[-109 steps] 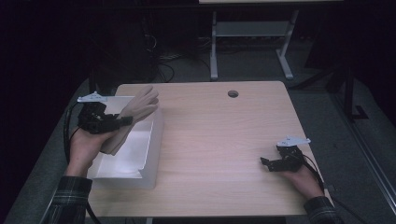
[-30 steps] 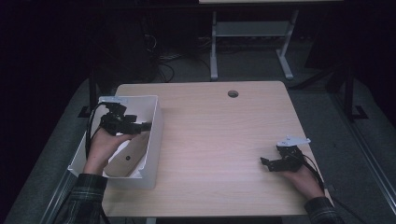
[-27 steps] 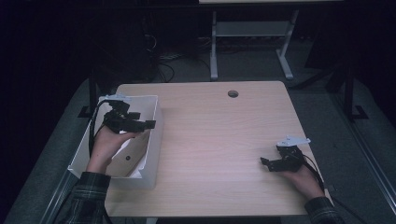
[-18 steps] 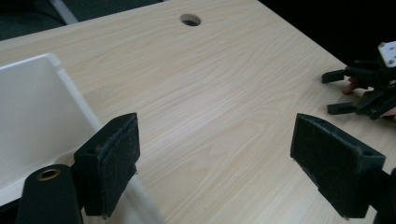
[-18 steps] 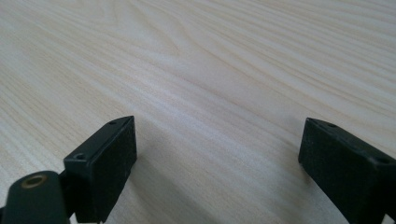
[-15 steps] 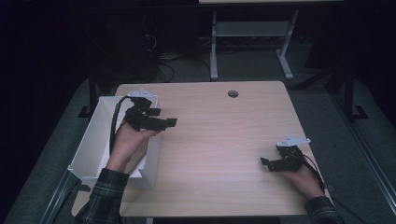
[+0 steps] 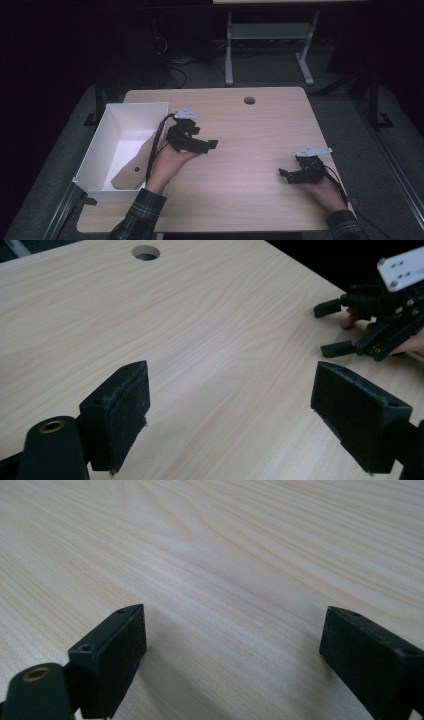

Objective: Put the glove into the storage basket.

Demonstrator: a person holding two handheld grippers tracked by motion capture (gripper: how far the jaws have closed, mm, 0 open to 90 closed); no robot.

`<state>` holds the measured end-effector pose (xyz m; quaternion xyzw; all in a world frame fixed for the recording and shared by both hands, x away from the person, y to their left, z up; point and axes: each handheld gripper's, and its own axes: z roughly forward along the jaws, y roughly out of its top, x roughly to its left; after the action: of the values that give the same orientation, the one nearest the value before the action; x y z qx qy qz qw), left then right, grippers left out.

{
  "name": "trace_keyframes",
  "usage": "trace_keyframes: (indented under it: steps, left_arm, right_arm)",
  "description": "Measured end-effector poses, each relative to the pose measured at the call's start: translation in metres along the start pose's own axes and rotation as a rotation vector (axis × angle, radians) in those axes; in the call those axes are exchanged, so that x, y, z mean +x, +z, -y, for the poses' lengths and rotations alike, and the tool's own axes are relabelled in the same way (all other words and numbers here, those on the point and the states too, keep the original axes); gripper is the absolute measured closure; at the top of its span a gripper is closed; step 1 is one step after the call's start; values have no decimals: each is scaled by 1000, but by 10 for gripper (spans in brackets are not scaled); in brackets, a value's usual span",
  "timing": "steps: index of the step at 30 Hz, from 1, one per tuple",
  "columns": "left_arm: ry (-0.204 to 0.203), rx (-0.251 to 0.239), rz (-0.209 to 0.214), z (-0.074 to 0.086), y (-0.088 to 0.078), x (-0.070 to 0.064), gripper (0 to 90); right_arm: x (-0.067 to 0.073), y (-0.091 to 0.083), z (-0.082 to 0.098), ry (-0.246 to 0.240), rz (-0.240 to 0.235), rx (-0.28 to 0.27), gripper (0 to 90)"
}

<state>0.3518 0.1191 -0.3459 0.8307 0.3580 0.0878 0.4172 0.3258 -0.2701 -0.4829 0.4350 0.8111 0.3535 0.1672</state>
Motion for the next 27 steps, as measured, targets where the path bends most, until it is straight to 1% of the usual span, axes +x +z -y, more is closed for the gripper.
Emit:
trace_keyframes:
  steps: [3,5,6,7,8,10,12,13,14,15,16,17,19,21,23,24,26,27]
  left_arm:
    - [5,6,6,6,10,-6,155]
    - [-2,4,10,11,18,-9,155]
    - [-2,4,10,11,18,-9,154]
    - [1,17,14,18,27,-12,155]
    - [1,17,14,18,27,-12,154]
    - [-4,24,23,26,35,-16,155]
    - [13,43,30,35,44,-19,154]
    - [13,43,32,38,46,-20,155]
    - [10,39,31,48,54,-23,156]
    - [11,47,31,53,58,-23,156]
    - [11,47,31,53,58,-23,156]
    - [25,62,28,58,62,-24,156]
    - [35,68,20,64,66,-25,156]
    - [42,73,22,71,70,-26,156]
    - [51,75,12,78,72,-26,156]
    - [52,82,14,83,75,-25,156]
    - [52,83,10,86,77,-24,156]
    - [62,93,-2,88,79,-23,156]
  right_arm:
    - [0,0,0,0,1,2,109]
    - [0,0,0,-2,1,1,109]
    - [0,0,0,-2,1,1,109]
    - [0,0,0,-2,0,1,109]
    - [0,0,0,-2,0,1,109]
    - [0,0,0,-2,-1,0,109]
    - [0,0,0,-3,-1,0,109]
    - [0,0,0,-3,-1,0,109]
    - [0,0,0,-3,-1,0,109]
    - [0,0,0,-3,-2,0,109]
    - [0,0,0,-3,-2,0,109]
    - [0,0,0,-4,-2,0,109]
    - [0,0,0,-5,-3,0,109]
    - [0,0,0,-10,-2,-3,109]
    - [0,0,0,-10,-3,-3,109]
    - [0,0,0,-9,-3,-3,109]
    - [0,0,0,-8,-4,-2,109]
    - [0,0,0,-6,-3,-1,109]
